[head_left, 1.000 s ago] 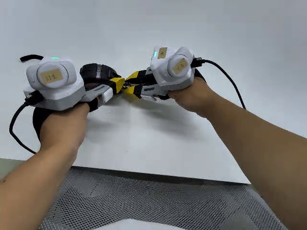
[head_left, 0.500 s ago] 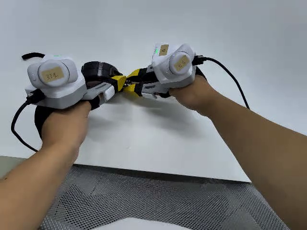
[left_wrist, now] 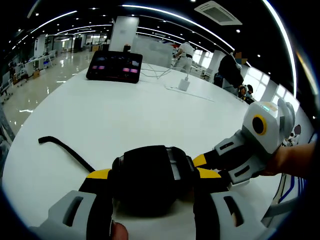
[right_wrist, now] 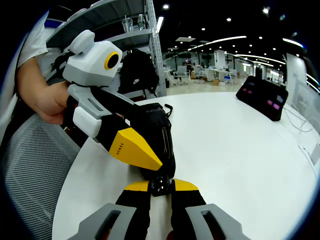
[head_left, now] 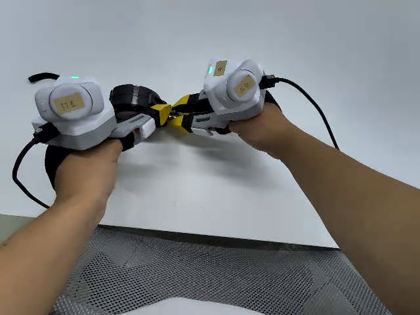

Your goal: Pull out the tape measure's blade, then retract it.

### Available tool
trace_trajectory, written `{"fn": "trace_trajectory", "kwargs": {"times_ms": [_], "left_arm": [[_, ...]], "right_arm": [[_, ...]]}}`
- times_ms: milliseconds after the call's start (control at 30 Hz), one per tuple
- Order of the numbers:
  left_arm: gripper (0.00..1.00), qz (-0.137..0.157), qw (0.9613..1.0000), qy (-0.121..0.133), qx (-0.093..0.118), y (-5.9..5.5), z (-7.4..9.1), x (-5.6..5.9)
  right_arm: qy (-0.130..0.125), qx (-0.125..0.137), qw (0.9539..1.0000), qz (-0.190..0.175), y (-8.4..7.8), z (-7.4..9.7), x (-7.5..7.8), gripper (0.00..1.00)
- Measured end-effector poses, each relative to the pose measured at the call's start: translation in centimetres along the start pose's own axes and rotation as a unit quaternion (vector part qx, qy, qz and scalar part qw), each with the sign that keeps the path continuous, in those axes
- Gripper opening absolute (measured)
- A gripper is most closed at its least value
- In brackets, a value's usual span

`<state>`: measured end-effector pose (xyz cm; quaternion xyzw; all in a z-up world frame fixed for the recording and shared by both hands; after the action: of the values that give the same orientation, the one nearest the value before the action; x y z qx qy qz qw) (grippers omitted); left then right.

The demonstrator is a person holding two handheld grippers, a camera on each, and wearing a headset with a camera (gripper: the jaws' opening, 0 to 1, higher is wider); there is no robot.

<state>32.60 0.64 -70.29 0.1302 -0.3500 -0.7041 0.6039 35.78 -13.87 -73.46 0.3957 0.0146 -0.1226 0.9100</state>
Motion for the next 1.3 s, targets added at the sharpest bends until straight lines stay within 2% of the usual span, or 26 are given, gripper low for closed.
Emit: {"fn": "trace_trajectory", "kwargs": {"times_ms": [467, 700, 1067, 1133, 1200, 1300], "left_arm": [[0.65, -0.012, 0.9998, -0.015, 0.002, 0.0, -0.2, -0.2], [0.71, -0.047, 0.9984, -0.030, 0.003, -0.2, 0.3, 0.1], [0.72, -0.071, 0.9965, -0.043, 0.000, -0.3, 2.0, -0.5], [0.72, -0.072, 0.9963, -0.046, 0.001, -0.2, 2.3, -0.5], [0.74, -0.081, 0.9957, -0.046, 0.006, -0.2, 2.6, -0.6], [0.72, -0.092, 0.9944, -0.051, 0.004, -0.1, 3.1, -0.7]], "right_arm": [[0.002, -0.002, 1.0000, -0.007, -0.1, 0.2, -0.3, 0.18], [0.001, -0.002, 0.9996, -0.029, -0.2, 1.2, -0.7, 0.27], [-0.029, -0.005, 0.9991, -0.031, -0.5, 3.4, -1.0, 0.38], [-0.027, -0.003, 0.9990, -0.035, -0.7, 3.7, -1.2, 0.39], [-0.035, -0.003, 0.9986, -0.039, -0.9, 4.2, -1.3, 0.42], [-0.044, -0.003, 0.9980, -0.046, -1.2, 4.8, -1.5, 0.46]]}}
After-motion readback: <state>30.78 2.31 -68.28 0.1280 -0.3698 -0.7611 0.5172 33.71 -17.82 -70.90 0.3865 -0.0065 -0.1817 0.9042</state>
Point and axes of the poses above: the centre of the closed fingertips' face, and the gripper's own axes: z roughly backward along the fingers, x roughly to its right, y roughly out of its top, the point moved 9 cm from there along z, roughly backward along the fingers, and after that the axes turned 9 degrees about -x, right-handed, at the moved point
